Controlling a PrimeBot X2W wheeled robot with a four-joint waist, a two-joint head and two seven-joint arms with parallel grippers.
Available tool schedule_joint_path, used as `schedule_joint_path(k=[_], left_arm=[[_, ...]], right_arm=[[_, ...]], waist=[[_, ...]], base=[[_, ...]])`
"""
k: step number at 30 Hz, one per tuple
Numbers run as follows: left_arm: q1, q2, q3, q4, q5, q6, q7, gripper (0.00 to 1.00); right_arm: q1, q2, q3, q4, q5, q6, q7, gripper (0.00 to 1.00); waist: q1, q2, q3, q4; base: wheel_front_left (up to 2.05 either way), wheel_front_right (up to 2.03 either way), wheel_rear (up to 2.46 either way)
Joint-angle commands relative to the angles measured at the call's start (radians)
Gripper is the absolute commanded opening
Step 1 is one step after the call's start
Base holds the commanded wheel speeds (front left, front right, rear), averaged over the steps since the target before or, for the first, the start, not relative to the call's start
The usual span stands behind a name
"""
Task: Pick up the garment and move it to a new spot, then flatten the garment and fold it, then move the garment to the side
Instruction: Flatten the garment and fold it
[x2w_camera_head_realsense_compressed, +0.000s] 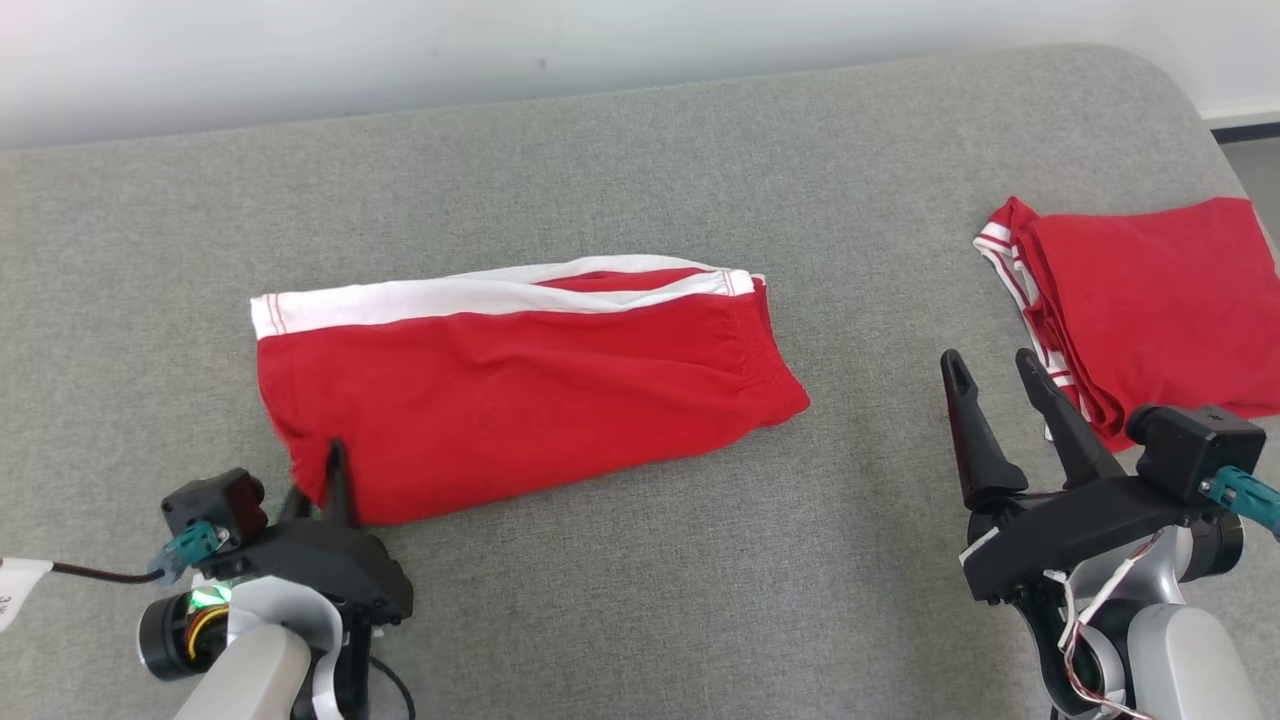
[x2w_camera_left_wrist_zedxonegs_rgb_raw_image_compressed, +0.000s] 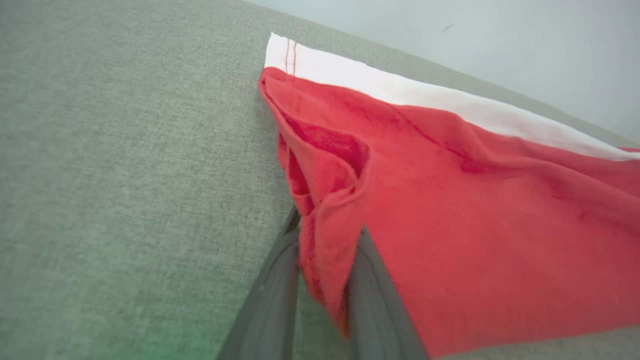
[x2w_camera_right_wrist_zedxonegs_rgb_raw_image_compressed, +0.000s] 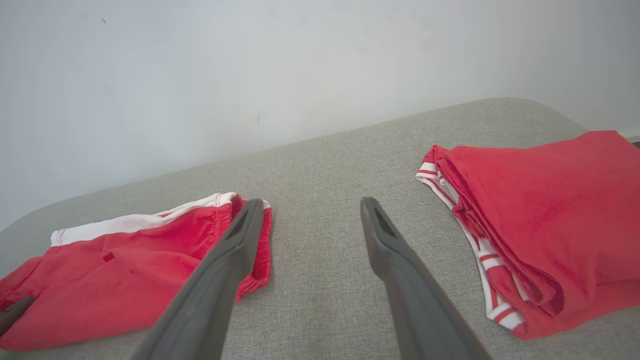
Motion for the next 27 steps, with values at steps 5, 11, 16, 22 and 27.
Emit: schedule_joint_path(k=[5,11,16,22,27], left_arm=[[0.043,0.012,0.014,-0.021,0.017,0.012,-0.055,1.00],[0.107,0.061,0.022,-0.106,0.109,-0.010,-0.116,1.00],[0.189,0.092,0.056,-0.248,0.212,-0.062,-0.120,1.00],[0.288,0.092,0.135,-0.409,0.286,-0.144,-0.120,1.00],[0.379,0.070,0.225,-0.509,0.332,-0.198,-0.120,1.00]], right_arm=[[0.004,0.001,0.006,-0.003,-0.014,-0.002,0.029,1.00],[0.035,0.001,-0.030,0.023,-0.009,-0.002,0.141,1.00],[0.055,0.001,-0.082,0.033,0.009,-0.002,0.234,1.00],[0.027,0.001,-0.132,0.026,-0.003,-0.002,0.392,1.00],[-0.057,0.001,-0.129,0.057,-0.009,-0.002,0.492,1.00]], waist=[[0.0000,0.0000,-0.018,0.015],[0.0000,0.0000,-0.072,0.052],[0.0000,0.0000,-0.120,0.093],[0.0000,0.0000,-0.136,0.131],[0.0000,0.0000,-0.111,0.159]], base=[[0.00,0.00,0.00],[0.00,0.00,0.00],[0.00,0.00,0.00],[0.00,0.00,0.00],[0.00,0.00,0.00]])
